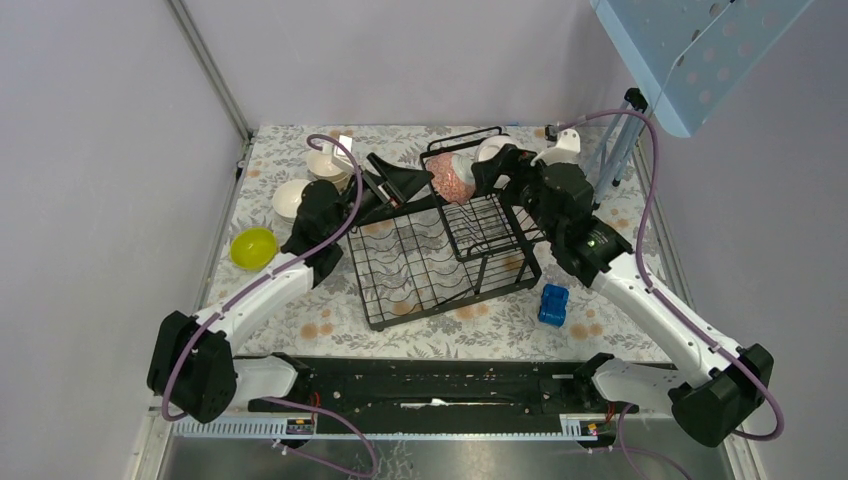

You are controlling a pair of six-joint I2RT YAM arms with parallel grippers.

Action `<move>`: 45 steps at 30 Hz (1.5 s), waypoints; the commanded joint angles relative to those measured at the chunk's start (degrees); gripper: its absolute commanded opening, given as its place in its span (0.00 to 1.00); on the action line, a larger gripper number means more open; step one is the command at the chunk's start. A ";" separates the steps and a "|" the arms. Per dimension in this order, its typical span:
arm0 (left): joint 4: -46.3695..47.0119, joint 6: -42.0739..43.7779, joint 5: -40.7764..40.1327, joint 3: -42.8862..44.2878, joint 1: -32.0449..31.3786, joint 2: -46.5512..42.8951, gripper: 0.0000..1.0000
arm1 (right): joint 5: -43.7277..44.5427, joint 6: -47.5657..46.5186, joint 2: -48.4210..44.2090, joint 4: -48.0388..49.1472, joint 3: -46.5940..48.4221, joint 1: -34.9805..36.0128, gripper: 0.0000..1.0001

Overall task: Unload the bowls from the dish rack
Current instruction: Pick up the bowl from the dish rack.

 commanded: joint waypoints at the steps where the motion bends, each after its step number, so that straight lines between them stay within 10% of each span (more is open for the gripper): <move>1: 4.70 -0.70 0.43 1.39 -0.33 1.62 0.88 | -5.77 3.84 1.74 6.48 1.05 -1.86 0.92; 15: 7.55 -1.99 2.59 3.44 -0.50 7.44 0.75 | -11.23 7.75 7.57 10.10 2.48 -4.33 0.67; 45: 17.25 -5.55 6.46 3.31 -1.96 13.35 0.61 | -19.34 8.85 11.07 11.65 2.36 -4.65 0.58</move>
